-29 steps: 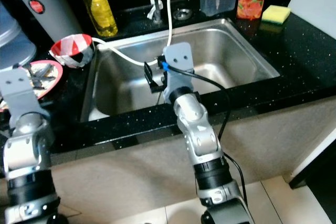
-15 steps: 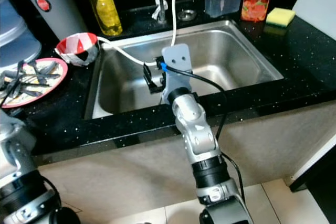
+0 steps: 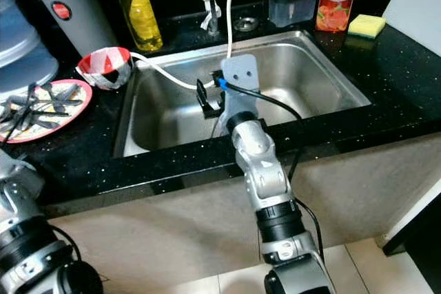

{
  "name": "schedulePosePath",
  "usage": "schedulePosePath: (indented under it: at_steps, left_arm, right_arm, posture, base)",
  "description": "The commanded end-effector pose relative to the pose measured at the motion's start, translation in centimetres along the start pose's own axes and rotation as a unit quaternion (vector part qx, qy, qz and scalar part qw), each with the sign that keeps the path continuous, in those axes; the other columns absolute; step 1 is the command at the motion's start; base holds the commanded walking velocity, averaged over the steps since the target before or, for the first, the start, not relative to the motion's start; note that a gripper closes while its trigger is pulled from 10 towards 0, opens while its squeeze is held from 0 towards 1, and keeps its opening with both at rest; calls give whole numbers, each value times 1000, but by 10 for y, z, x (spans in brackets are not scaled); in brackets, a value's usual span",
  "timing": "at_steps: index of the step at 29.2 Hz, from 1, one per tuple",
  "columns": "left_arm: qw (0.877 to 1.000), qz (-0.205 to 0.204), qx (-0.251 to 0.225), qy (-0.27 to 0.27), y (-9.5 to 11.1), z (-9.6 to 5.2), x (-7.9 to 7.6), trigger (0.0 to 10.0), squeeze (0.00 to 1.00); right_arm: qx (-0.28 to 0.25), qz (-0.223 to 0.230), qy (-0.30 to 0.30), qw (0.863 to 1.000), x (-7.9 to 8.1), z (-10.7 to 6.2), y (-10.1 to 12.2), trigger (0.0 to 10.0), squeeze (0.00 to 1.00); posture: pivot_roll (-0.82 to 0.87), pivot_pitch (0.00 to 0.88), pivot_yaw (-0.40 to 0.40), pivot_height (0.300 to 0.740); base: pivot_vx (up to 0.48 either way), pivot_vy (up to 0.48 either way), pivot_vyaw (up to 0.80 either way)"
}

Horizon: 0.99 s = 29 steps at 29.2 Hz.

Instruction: Kitchen organization

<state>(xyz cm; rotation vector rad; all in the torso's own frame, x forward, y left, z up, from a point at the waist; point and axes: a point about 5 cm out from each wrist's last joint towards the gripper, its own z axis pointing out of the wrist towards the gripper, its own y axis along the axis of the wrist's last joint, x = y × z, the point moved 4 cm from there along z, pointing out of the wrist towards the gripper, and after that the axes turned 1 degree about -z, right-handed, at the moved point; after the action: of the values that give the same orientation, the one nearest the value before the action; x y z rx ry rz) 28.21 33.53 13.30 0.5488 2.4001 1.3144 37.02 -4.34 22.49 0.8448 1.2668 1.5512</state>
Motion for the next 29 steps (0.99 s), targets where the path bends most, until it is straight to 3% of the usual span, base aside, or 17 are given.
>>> schedulePosePath:
  at_steps: [1, 11, 13, 15, 16, 18, 19, 20, 21, 23, 24, 25, 27, 28, 29]
  left_arm:
    - [998, 28, 54, -10, -25, 6, -3, 0, 0]
    - [999, 11, 32, 11, -22, 5, 2, 0, 0]
    - [997, 54, -39, 26, -2, 0, 3, 0, 0]
    - [997, 54, -39, 26, -2, 0, 3, 0, 0]
    - [995, 69, -68, 30, 7, -3, 2, 0, 0]
    - [977, 108, -185, 24, 40, -25, -13, 0, 0]
    - [967, 113, -227, 20, 52, -36, -19, 2000, 0]
    - [967, 113, -227, 20, 52, -36, -19, 2000, 0]
    - [952, 122, -282, -10, 65, -53, -35, 10000, 0]
    - [927, 132, -339, -93, 74, -79, -70, 10000, 0]
    - [927, 132, -339, -93, 74, -79, -70, 10000, 0]
    - [919, 136, -349, -127, 73, -87, -83, 10000, 0]
    - [889, 155, -350, -253, 61, -109, -123, 10000, 0]
    - [889, 155, -350, -253, 61, -109, -123, 10000, 0]
    - [874, 162, -350, -294, 56, -118, -135, 10000, 0]
  right_arm:
    - [-1, -2, 0, 1000, 1, -3, 1, 10000, 0]
    - [0, -11, 1, 1000, -5, 0, 4, 10000, 0]
    - [-2, -12, 4, 1000, -4, 1, 5, 10000, 0]
    - [-2, -12, 4, 1000, -4, 1, 5, 10000, 0]
    - [-2, -12, 5, 1000, -3, 2, 6, 10000, 0]
    - [-3, -13, 2, 1000, -5, 1, 8, 10000, 0]
    - [-2, -13, 1, 1000, -5, 0, 8, 10000, 0]
    - [-2, -13, 1, 1000, -5, 0, 8, 10000, 0]
    - [-1, -15, -2, 1000, -7, -1, 7, 10000, 0]
    - [2, -17, -6, 1000, -9, -3, 5, 10000, 0]
    - [2, -17, -6, 1000, -9, -3, 5, 10000, 0]
    - [2, -18, -8, 1000, -9, -4, 5, 10000, 0]
    - [0, -18, -17, 1000, -13, -5, 6, 10000, 0]
    - [0, -18, -17, 1000, -13, -5, 6, 10000, 0]
    - [-1, -18, -21, 1000, -14, -5, 6, 10000, 0]
  posture:
    - [60, 17, 139, 740]
    - [57, 14, 100, 740]
    - [56, 15, 98, 740]
    - [56, 15, 98, 740]
    - [56, 15, 98, 740]
    - [31, 24, 102, 740]
    - [30, 24, 103, 740]
    - [30, 24, 103, 740]
    - [23, 24, 108, 740]
    - [7, 20, 122, 740]
    - [7, 20, 122, 740]
    - [7, 20, 122, 740]
    - [-13, 3, 139, 740]
    - [-13, 3, 139, 740]
    - [-13, 3, 139, 740]
  base:
    - [0, 0, 0]
    - [0, 0, 0]
    - [0, 0, 0]
    - [0, 0, 0]
    - [0, 0, 0]
    - [0, 0, 0]
    - [0, 0, 0]
    - [0, 0, 0]
    - [0, 0, 0]
    - [0, 0, 0]
    - [0, 0, 0]
    - [0, 0, 0]
    - [0, 0, 0]
    - [0, 0, 0]
    - [0, 0, 0]
